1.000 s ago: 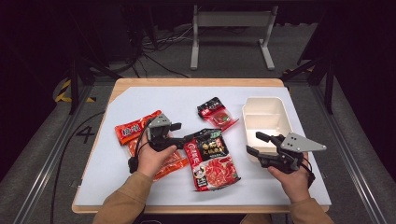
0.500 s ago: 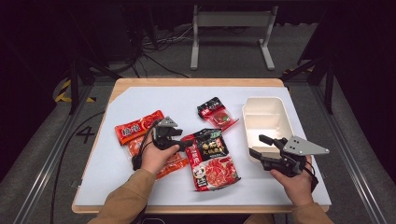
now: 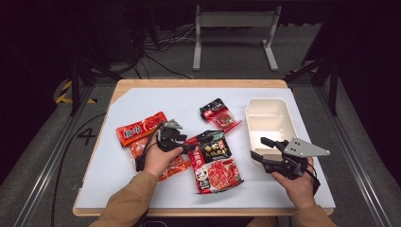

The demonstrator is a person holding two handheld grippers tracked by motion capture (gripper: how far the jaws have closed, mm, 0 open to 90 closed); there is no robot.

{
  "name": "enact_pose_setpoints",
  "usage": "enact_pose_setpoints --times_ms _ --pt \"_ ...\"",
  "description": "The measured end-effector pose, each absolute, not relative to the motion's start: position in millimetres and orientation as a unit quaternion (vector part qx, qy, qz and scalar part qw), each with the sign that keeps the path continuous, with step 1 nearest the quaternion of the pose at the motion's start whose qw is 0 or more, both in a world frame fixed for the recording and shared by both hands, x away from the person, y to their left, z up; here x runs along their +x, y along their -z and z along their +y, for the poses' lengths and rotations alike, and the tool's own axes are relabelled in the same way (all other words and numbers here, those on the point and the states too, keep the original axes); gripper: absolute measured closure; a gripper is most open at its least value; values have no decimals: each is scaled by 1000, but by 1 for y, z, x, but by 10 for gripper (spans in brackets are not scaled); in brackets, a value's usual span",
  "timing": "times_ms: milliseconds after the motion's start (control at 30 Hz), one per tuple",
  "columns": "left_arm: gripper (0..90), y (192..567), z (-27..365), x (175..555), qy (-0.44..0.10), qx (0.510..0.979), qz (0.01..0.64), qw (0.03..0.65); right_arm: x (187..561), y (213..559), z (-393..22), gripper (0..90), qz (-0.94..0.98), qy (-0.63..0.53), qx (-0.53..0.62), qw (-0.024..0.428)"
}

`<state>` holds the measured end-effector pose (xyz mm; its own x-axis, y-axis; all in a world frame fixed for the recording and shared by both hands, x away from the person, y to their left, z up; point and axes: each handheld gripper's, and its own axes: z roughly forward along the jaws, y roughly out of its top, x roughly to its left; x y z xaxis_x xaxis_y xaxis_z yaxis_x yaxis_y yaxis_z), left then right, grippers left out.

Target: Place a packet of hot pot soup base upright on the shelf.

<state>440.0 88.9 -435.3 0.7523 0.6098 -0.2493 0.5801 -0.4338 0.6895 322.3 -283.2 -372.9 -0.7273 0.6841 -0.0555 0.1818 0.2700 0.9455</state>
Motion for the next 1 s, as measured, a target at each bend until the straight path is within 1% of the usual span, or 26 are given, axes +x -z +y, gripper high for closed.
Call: enact_pose_setpoints --times_ms 67,100,167,200,233,267,300,367,467,533,567,700,833,1000 --pt "427 436 87 440 -17 852 352 387 322 373 -283 384 762 -532 283 236" --pt "449 438 86 441 -17 856 352 377 322 373 -282 381 762 -532 284 236" --pt "465 439 85 441 -10 857 356 374 323 373 -282 380 762 -532 284 236" --pt "490 440 85 442 -1 854 359 376 323 373 -282 379 762 -532 284 236" --pt "534 442 85 443 13 851 365 377 323 373 -282 378 762 -532 284 235" --pt "560 442 85 443 13 851 365 377 322 373 -282 378 762 -532 284 236" --pt "560 442 85 443 19 852 362 377 322 373 -282 378 762 -532 284 236" --pt "624 443 84 442 21 853 358 379 323 373 -283 376 762 -533 284 235" --pt "684 442 84 440 16 854 354 381 323 373 -283 374 762 -533 287 232" --pt "767 441 86 440 18 850 353 390 323 373 -282 374 762 -533 285 233" --pt "791 441 87 440 18 849 351 394 323 373 -282 374 763 -532 285 232" --pt "828 440 86 438 8 851 345 395 323 373 -282 374 763 -532 285 230" --pt "847 436 88 435 2 840 343 421 323 373 -282 374 764 -530 286 231" --pt "858 420 88 428 -17 833 322 449 323 372 -285 377 761 -530 291 236"
